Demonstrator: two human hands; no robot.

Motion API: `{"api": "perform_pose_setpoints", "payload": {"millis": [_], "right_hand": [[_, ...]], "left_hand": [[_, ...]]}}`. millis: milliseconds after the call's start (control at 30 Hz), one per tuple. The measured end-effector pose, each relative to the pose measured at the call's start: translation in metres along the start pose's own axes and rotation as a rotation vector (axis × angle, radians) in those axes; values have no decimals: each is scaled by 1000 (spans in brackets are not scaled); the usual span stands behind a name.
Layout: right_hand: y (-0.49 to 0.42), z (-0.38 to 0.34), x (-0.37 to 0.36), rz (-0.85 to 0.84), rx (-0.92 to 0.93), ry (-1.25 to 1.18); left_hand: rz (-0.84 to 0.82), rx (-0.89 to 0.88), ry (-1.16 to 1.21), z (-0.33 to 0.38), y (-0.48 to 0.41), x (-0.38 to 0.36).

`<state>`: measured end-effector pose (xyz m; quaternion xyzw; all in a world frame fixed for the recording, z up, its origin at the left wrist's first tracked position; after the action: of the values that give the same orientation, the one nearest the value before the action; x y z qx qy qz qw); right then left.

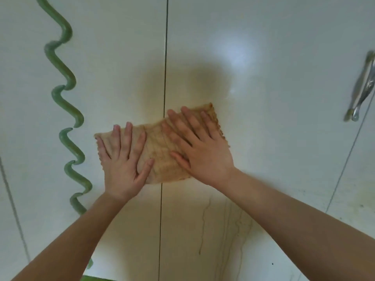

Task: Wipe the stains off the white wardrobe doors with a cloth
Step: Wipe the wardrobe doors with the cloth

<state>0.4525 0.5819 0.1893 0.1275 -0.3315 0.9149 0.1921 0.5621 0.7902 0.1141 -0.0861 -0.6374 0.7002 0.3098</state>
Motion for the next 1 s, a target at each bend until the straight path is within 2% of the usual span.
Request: {"api": "perform_pose_setpoints", "payload": {"millis": [167, 267, 500, 700, 867, 1000], "right_hand": [[82, -38, -17, -2, 20, -15], [134, -62, -26, -6, -30, -33], [217, -81, -34, -48, -122, -21], [277, -6, -16, -15, -239, 48], [288, 80, 18, 14, -352, 111], [293, 126, 42, 52, -515, 138]], "left_hand": [[-13, -63, 34, 30, 79, -25], [-31, -126, 54, 51, 120, -34], [-87, -260, 42, 100, 158, -47], [-76, -348, 65, 195, 118, -43], [-85, -352, 67, 276, 42, -25], [-83, -324, 50, 321, 2, -19]]}}
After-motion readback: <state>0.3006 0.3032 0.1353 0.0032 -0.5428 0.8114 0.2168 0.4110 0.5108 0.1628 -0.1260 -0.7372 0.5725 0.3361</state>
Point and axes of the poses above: each hand's wrist, its own y-axis away from the middle knuckle, its own x-axis out of the back of the hand, z = x × y, the point moved 1 cm from there along -y, towards the middle knuckle, and after that the axes turned 15 degrees about x, right-handed, at the moved point
